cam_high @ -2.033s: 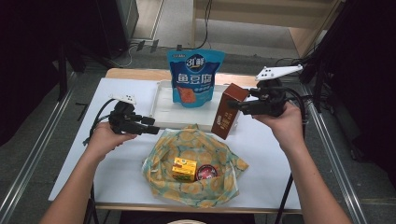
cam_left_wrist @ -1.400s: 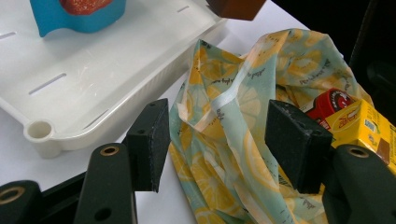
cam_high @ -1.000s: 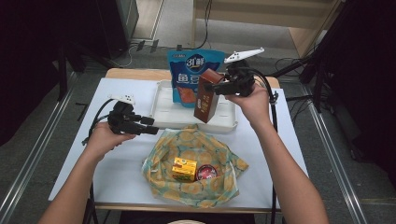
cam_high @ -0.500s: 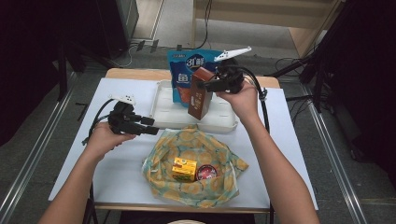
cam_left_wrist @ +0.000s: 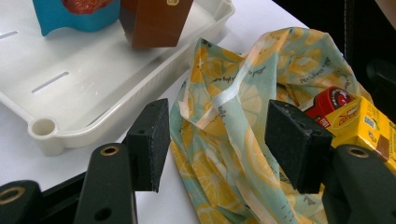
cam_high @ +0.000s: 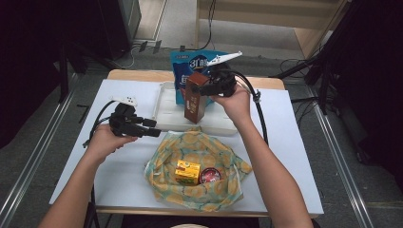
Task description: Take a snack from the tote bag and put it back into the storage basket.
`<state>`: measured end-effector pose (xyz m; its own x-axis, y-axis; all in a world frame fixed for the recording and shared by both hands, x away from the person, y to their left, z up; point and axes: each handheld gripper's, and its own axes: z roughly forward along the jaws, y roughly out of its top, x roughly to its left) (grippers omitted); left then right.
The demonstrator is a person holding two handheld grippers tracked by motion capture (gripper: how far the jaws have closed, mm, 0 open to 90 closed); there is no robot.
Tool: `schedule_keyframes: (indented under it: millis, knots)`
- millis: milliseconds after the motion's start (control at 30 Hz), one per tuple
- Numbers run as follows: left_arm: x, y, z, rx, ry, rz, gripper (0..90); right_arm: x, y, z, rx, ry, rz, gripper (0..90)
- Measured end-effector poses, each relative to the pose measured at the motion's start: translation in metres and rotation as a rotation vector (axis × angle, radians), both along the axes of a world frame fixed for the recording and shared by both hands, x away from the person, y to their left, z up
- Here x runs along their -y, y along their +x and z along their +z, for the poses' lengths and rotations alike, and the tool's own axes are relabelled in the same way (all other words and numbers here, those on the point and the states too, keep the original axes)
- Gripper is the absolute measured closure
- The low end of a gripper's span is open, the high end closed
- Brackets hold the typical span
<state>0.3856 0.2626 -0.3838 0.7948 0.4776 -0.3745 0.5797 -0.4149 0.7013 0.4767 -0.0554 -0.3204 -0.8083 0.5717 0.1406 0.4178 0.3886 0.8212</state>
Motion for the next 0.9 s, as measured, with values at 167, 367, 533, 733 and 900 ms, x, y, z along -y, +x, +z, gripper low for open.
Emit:
schedule_keyframes:
  millis: [167,367,533,733,900]
  knots:
    - [0.000,0.000,0.000,0.001,-0.001,-0.003,40.8,-0.003,0.003,-0.010,-0.014,-0.017,0.008,43.7]
    - [0.000,0.000,0.000,-0.002,-0.001,-0.002,40.8,-0.003,0.003,-0.018,-0.020,-0.017,0.005,43.8]
    - [0.001,0.000,-0.001,0.001,0.004,-0.008,40.9,0.001,0.003,-0.021,-0.027,-0.001,0.000,43.8]
    - [0.001,0.000,-0.001,0.001,0.006,-0.007,40.9,0.008,-0.001,-0.025,-0.013,0.018,0.005,43.9]
    - [0.000,0.000,0.001,0.005,-0.003,-0.005,40.9,0.011,-0.004,-0.025,-0.010,0.015,0.008,43.9]
